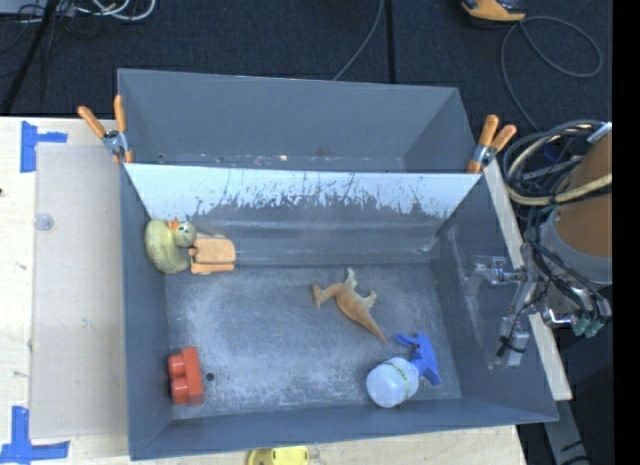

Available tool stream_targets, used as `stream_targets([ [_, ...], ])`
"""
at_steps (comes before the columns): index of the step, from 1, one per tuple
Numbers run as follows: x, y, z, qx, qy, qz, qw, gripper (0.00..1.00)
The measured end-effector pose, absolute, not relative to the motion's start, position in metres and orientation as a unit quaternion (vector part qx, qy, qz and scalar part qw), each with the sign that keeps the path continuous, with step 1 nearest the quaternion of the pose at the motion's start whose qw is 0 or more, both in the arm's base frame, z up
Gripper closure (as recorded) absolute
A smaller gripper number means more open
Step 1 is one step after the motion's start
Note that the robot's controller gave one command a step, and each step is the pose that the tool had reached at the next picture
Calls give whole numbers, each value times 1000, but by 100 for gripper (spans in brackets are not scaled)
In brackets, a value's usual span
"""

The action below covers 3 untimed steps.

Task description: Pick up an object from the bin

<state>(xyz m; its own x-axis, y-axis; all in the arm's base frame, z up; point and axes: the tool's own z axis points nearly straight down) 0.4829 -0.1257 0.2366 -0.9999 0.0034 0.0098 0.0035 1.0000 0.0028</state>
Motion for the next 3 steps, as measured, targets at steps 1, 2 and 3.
stream_targets([
  [1,484,-125,241,0,-1000,0,1,0],
  [2,493,-111,207,25,-1000,0,-1,0],
  [3,494,-96,147,51,-999,0,0,0],
])
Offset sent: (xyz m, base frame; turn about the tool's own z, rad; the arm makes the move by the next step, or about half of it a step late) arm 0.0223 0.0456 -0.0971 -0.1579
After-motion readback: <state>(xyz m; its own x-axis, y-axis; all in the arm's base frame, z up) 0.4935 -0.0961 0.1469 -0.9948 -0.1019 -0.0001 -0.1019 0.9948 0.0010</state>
